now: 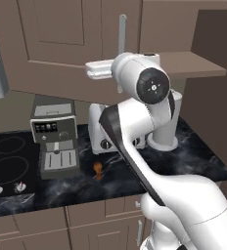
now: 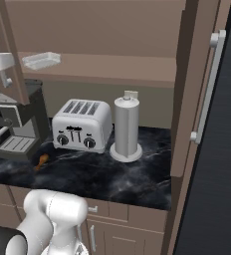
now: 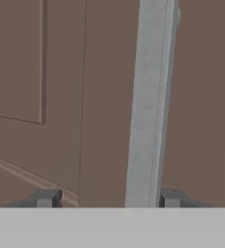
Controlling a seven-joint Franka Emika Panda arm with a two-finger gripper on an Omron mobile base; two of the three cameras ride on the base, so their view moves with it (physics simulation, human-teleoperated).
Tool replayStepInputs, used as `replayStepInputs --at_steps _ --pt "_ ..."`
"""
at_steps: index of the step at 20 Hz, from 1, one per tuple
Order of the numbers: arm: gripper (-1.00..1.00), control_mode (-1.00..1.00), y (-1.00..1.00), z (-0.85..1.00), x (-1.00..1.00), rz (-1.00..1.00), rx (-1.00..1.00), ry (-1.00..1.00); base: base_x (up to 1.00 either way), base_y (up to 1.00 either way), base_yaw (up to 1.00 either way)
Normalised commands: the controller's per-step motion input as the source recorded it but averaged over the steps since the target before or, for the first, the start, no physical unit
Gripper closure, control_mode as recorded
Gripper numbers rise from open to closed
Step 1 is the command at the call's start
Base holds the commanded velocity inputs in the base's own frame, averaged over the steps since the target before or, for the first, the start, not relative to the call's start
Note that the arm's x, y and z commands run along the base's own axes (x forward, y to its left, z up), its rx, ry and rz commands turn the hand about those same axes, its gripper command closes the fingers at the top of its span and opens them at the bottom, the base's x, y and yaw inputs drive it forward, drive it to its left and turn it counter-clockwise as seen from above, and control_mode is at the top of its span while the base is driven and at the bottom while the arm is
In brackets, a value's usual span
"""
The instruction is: Retrieve the tupperware from the cabinet, then place the raw meat into the tupperware to avoid contamination.
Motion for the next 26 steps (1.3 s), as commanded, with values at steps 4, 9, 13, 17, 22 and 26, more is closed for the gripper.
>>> replayStepInputs --at_steps 4,9,13,17,22,26 --pt "-1.0 -1.0 0.0 0.0 -0.18 0.0 0.0 0.0 0.0 0.0 0.0" --pt "-1.0 -1.0 0.02 0.0 -0.42 0.05 0.0 0.0 0.0 0.0 0.0" --pt "-1.0 -1.0 0.02 0.0 -0.5 0.09 0.0 0.0 0.0 0.0 0.0" --pt "-1.0 -1.0 0.0 0.02 -0.52 0.09 0.0 -0.01 0.0 0.0 0.0" --pt "-1.0 -1.0 -0.08 0.12 -0.46 0.06 0.0 -0.06 0.0 0.0 0.0" --pt "-1.0 -1.0 -0.23 0.13 -0.42 0.05 0.0 -0.07 0.0 0.0 0.0"
